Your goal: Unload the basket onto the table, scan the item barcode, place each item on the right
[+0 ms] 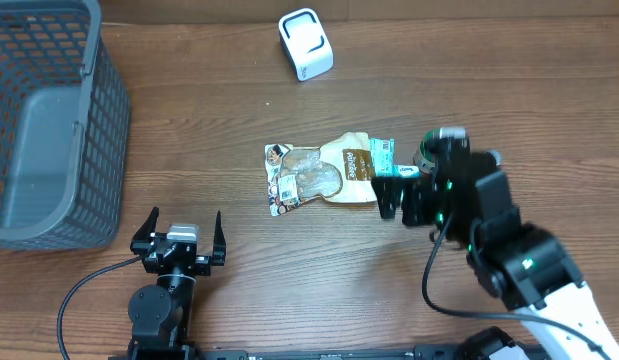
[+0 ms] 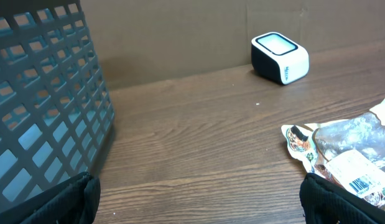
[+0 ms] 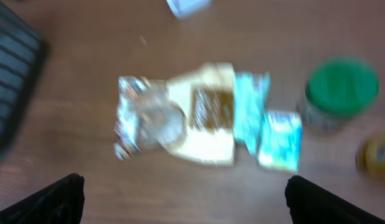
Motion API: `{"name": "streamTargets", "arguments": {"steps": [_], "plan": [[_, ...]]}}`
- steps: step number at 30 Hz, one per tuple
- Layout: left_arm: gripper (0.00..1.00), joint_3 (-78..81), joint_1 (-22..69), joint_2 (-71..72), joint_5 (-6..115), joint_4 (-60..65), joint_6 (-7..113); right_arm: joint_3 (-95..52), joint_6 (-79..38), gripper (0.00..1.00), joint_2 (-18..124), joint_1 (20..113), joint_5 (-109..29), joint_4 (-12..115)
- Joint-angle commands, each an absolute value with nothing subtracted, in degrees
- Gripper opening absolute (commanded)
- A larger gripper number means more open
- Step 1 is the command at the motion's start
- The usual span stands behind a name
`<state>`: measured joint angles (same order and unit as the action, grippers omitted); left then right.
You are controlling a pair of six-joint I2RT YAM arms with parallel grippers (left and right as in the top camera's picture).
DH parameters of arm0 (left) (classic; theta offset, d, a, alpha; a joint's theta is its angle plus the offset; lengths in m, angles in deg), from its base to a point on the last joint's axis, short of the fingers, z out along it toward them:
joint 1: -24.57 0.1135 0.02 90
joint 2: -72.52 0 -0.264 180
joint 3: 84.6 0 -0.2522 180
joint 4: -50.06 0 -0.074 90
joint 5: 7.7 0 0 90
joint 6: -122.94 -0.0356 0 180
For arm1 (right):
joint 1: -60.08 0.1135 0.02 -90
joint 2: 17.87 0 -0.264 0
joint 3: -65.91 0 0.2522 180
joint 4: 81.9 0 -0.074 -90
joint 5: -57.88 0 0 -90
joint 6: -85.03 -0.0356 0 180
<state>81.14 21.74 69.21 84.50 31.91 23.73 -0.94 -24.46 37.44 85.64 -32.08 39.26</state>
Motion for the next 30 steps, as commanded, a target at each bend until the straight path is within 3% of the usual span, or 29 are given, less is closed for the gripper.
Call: {"name": "streamTargets", "arguments": {"steps": [1,11,30], "plan": [[1.00,81.36,22.31,69.16,84.17,32.00,22.83,6.93,-24.50,1.00,31.63,85.40,-31.73,38.08],[1.00,81.36,22.31,69.16,84.15,32.00,22.83,13.73,-24.50,1.00,32.50,85.40,-31.73,30.39],[1.00,81.36,22.31,69.16,84.17,32.00,22.83,13.73,-24.50,1.00,43.15,85.40,-31.73,36.51]]}}
